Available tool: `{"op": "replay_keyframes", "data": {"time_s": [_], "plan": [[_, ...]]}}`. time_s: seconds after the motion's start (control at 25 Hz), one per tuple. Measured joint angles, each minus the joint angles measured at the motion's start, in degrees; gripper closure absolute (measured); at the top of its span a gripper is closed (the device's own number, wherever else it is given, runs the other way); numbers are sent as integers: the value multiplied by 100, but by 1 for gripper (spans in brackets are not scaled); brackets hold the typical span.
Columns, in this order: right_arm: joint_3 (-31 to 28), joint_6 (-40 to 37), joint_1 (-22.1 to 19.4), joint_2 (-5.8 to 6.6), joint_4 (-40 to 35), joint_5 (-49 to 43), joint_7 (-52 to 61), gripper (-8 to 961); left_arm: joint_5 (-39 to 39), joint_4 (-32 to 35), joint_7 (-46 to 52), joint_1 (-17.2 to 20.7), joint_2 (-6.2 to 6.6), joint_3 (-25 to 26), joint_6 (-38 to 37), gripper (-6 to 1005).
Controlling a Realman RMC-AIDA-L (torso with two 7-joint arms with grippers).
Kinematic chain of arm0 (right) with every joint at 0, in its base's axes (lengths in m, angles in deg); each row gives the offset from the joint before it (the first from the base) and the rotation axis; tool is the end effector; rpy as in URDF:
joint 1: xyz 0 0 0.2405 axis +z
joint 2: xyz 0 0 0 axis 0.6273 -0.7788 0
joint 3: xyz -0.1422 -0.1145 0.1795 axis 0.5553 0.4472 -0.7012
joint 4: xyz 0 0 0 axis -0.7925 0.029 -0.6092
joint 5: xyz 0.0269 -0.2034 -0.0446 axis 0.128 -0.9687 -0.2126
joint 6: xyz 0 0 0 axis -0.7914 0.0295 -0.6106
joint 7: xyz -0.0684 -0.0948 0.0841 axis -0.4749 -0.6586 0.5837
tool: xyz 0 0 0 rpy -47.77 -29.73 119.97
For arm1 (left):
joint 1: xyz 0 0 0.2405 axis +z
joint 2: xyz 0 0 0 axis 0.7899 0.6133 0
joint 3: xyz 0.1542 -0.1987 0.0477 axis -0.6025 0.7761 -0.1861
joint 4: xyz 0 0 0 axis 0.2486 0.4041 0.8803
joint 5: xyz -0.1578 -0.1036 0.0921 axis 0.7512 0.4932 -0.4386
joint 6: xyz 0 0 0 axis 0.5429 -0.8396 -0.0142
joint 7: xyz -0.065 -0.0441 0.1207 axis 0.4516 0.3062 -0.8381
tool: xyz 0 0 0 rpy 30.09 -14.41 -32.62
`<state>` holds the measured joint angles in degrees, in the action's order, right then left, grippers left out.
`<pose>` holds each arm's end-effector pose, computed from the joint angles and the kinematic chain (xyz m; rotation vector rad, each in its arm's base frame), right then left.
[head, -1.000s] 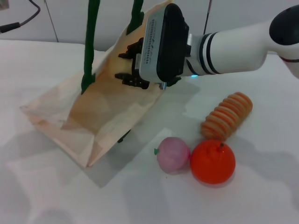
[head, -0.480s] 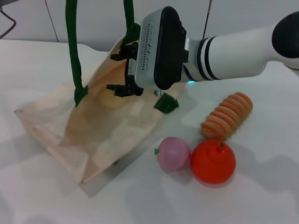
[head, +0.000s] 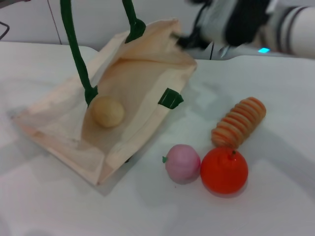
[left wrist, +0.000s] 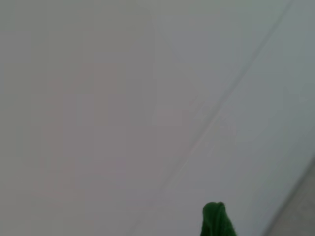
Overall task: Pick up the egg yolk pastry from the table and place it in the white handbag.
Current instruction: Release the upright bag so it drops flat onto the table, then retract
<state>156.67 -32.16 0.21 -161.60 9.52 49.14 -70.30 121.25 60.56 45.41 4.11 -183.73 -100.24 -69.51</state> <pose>0.0863 0.4320 -0.0327 -2.3456 -0.2313 0.0562 -0.2360 0.4039 0.1493 -2.2306 -1.1162 -1.3202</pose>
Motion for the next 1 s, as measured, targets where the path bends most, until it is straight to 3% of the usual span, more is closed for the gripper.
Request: {"op": "replay_keyframes", "data": {"time_s": [0.16, 0.48, 0.56, 0.8, 0.92, 1.0], "plan": [[-335, -625, -652, -11, -614, 1, 15, 66, 49, 23, -65, 77, -50, 2, 388, 839], [-53, -2371, -1254, -13, -726, 668, 27, 69, 702, 34, -701, 372, -298, 15, 898, 824], [166, -2966, -1383, -7, -666, 777, 34, 70, 949, 38, -1117, 469, -424, 14, 1029, 581], [1064, -5085, -1576, -3, -55, 796, 515, 72, 1483, 31, -2594, 578, -935, 30, 1827, 374], [1295, -5745, -1574, 12, 321, 740, 1210, 72, 1901, 101, -3563, 627, -1163, 41, 2220, 237], [1349, -5978, -1557, 17, 577, 621, 1726, 72, 2128, 350, -4089, 681, -1196, 49, 2380, 145]]}}
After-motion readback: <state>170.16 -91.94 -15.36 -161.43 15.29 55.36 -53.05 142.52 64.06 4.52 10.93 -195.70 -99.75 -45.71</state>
